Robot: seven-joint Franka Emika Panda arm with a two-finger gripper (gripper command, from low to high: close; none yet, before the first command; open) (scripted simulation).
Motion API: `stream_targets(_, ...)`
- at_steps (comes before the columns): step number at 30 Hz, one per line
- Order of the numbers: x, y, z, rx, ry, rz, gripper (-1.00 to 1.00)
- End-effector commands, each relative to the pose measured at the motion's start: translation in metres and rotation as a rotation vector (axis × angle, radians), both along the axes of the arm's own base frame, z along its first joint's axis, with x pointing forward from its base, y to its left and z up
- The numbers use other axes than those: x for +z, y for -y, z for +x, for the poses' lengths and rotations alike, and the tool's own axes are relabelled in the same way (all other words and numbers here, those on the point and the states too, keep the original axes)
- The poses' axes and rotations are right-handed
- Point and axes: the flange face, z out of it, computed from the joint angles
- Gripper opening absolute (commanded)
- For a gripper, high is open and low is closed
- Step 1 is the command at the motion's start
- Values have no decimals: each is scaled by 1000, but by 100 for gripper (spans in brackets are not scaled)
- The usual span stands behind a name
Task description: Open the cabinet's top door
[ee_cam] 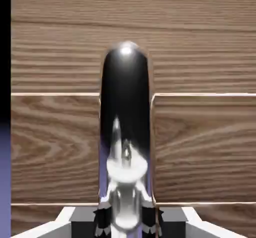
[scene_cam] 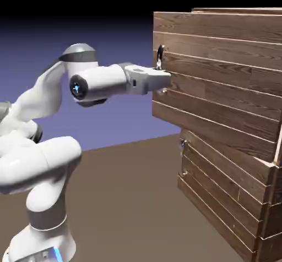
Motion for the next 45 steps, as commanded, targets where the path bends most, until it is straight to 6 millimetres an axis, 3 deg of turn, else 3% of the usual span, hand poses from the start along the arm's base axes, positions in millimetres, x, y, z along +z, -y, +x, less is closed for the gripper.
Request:
stream_targets(1, 0, 5, -5, 16, 0, 0, -100)
stream_targets(13, 0, 49, -47, 165, 0, 0, -100)
stream_targets(27, 0, 126, -95, 388, 0, 0, -100)
stream_targets(45, 0, 243, -132, 690, 0, 0, -100)
